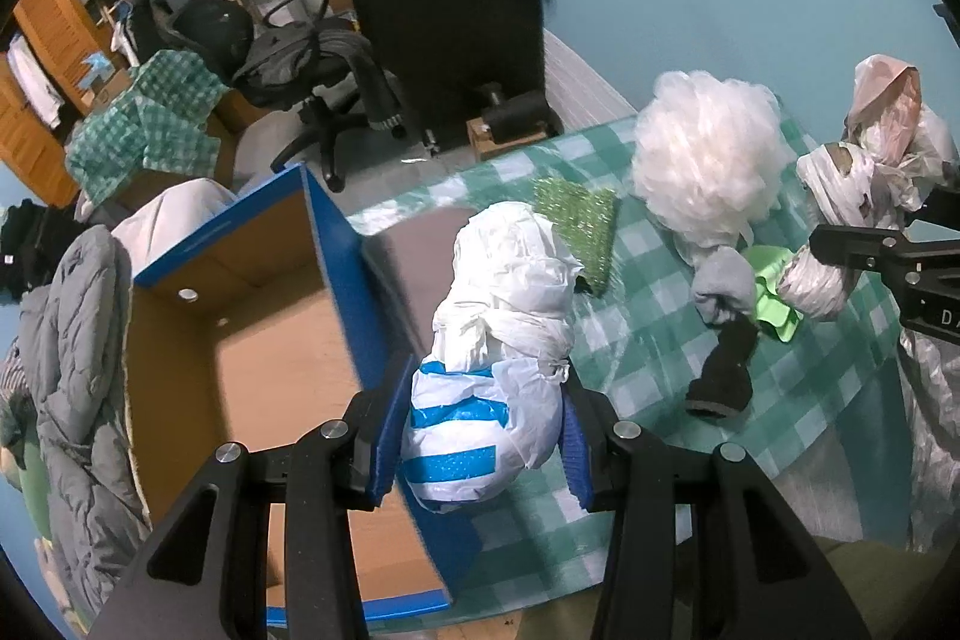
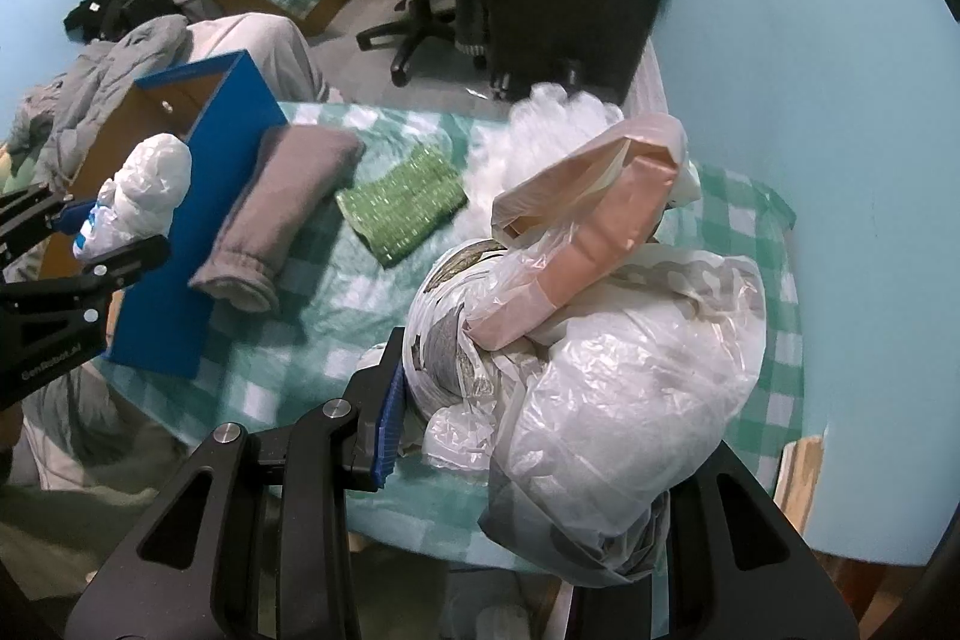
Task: Organize soft objects
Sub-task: 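Carry the striped bundle with the left gripper while the right carries the plastic bundle over the box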
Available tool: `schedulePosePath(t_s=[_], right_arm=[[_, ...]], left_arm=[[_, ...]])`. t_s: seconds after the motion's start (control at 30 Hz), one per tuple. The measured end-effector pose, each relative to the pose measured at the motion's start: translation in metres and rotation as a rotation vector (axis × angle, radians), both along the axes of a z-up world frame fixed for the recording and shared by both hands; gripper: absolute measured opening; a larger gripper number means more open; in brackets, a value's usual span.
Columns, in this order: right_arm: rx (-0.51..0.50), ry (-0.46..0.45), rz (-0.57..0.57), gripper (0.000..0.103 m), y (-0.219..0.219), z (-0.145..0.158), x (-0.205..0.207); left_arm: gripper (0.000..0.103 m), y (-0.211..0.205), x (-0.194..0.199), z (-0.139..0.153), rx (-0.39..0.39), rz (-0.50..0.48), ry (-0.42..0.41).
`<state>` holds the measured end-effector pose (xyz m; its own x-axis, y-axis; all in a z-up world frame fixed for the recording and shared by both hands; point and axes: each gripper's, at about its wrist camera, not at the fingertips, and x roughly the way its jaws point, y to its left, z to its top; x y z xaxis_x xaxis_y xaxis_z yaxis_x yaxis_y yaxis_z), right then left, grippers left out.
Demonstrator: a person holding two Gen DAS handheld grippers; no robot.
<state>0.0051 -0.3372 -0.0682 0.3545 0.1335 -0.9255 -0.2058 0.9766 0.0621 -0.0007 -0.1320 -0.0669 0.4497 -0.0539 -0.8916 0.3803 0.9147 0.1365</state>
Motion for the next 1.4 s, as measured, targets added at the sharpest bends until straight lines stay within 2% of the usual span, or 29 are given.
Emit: schedulePosePath(t_s=[0.63,1.4], right_arm=[[0.02,-0.039,0.132,0.034,0.071,0.013,0.032],[0.075,-0.032,0.321,0.034,0.181,0.006,0.057]], left_arm=[[0.045,0.065,0.007,0.014,-0.018,0.146,-0.043],[0.045,0.162,0.007,0.006,-0.015,0.342,-0.03]])
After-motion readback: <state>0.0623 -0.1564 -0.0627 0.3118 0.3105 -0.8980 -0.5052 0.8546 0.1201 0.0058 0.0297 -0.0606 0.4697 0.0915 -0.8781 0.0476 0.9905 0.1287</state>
